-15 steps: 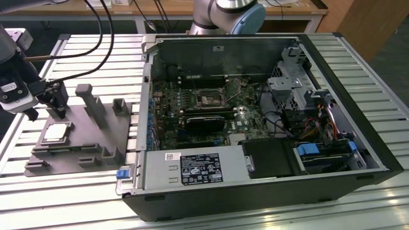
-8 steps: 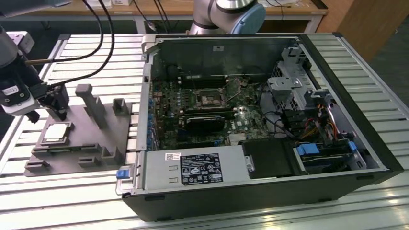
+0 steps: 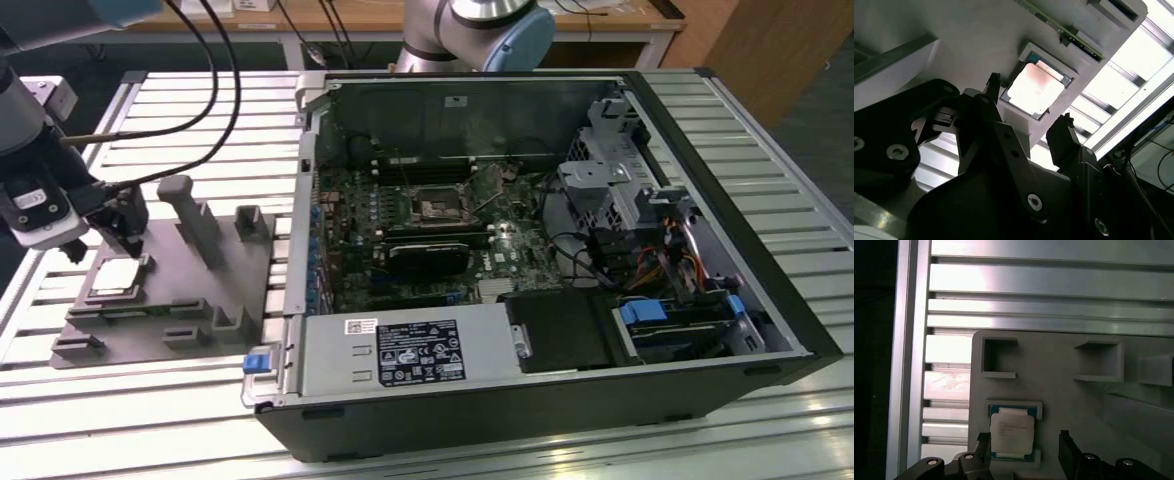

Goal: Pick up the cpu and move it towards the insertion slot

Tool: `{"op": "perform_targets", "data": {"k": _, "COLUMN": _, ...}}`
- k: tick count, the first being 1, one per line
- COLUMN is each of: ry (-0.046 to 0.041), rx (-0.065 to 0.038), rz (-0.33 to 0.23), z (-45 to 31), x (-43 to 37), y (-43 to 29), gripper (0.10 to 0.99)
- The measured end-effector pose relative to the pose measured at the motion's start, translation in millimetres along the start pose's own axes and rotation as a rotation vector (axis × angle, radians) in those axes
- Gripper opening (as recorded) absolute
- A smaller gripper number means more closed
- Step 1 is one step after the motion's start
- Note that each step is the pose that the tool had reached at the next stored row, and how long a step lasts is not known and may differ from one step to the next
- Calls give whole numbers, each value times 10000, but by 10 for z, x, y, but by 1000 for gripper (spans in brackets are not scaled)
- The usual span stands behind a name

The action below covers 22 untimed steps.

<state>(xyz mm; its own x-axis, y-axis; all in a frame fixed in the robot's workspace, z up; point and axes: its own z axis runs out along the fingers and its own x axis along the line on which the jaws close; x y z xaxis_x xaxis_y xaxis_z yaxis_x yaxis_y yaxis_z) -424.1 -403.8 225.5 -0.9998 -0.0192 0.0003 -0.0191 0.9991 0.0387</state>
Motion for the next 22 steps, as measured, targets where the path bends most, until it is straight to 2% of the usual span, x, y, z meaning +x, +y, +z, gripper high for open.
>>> {"op": "perform_targets", "data": {"k": 11, "ry": 4, "rx": 0, "rz": -90, "z": 176, "x": 4, "y": -11, "gripper": 647}}
{"op": "perform_targets", "data": {"k": 16, "ry": 0, "rx": -3, "rz": -89, "z": 215, "x": 78, "y": -11, "gripper": 647}}
{"op": "perform_targets", "data": {"k": 22, "ry": -1, "rx": -3, "rz": -85, "z": 288, "x": 87, "y": -13, "gripper": 659}}
